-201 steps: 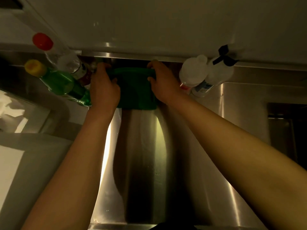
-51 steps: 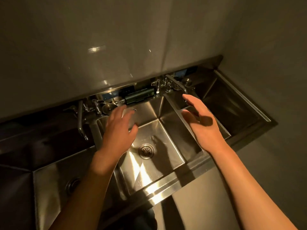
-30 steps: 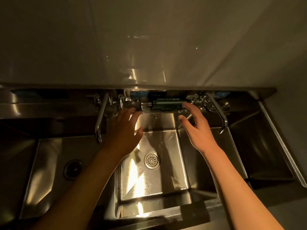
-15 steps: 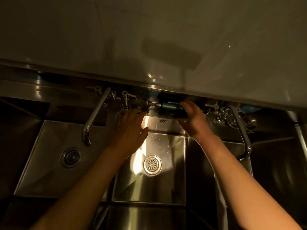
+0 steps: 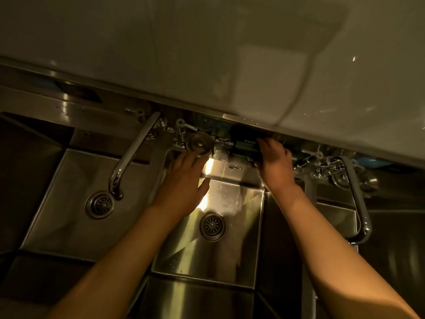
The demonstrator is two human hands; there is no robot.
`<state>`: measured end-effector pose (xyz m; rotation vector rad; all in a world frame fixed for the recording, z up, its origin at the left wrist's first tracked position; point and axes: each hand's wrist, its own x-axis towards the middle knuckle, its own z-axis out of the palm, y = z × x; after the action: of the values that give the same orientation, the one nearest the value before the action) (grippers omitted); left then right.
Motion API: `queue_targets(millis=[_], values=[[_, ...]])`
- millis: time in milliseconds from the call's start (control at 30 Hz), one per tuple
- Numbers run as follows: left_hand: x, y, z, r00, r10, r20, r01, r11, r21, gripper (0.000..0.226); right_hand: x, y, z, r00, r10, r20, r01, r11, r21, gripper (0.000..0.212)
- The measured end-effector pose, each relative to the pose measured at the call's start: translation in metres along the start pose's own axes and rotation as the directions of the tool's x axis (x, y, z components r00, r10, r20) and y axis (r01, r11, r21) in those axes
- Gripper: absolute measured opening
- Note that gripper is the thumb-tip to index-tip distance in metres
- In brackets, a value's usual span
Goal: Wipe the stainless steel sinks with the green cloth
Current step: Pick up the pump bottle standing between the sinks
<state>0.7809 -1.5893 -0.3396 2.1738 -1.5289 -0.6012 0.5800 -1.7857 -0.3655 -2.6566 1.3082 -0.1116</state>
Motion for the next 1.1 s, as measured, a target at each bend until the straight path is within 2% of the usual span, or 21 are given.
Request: queue_targets(millis=[167, 300, 433, 533, 667, 800, 967, 1100], values=[[-0.003, 0.002, 0.001, 1.0, -0.004, -0.008, 0.004, 1.0, -0.009, 0.057, 0.004, -0.008, 0.003, 0.999, 0.004, -0.032, -0.008, 0.992, -0.124, 0.061], [-0.003, 0.004, -0.002, 1.0, 0.006, -0.02, -0.007, 1.0, -0.026, 0.058, -0.001, -0.008, 0.003, 0.998, 0.033, -0.056, -0.04, 0.993, -0.115, 0.067], [-0.003, 0.008, -0.007, 1.0, 0.017, -0.026, -0.018, 0.999, -0.029, 0.06, -0.009, -0.006, -0.002, 0.992, 0.044, -0.114, -0.044, 0.999, 0.006, 0.07], [-0.001, 0.013, -0.011, 0.999, 0.023, -0.025, -0.024, 0.999, -0.026, 0.06, -0.012, -0.005, -0.009, 0.988, 0.113, -0.109, -0.096, 0.984, 0.147, 0.073], [-0.001, 0.02, -0.018, 1.0, 0.024, -0.02, -0.024, 0.999, -0.031, 0.059, -0.012, -0.009, -0.022, 0.969, 0.206, -0.134, -0.154, 0.934, 0.322, 0.074], [-0.003, 0.025, -0.025, 0.999, 0.026, -0.023, -0.027, 0.998, -0.053, 0.058, -0.012, -0.012, -0.035, 0.937, 0.324, -0.134, -0.233, 0.861, 0.453, 0.064], [-0.011, 0.03, -0.033, 0.998, 0.049, -0.036, -0.051, 0.997, -0.062, 0.058, -0.034, -0.015, -0.044, 0.931, 0.3, -0.207, -0.103, 0.762, 0.639, 0.061], [-0.022, 0.033, -0.041, 0.996, 0.06, -0.066, -0.064, 0.996, -0.065, 0.06, -0.053, -0.027, -0.05, 0.928, 0.294, -0.23, -0.083, 0.764, 0.64, 0.056]])
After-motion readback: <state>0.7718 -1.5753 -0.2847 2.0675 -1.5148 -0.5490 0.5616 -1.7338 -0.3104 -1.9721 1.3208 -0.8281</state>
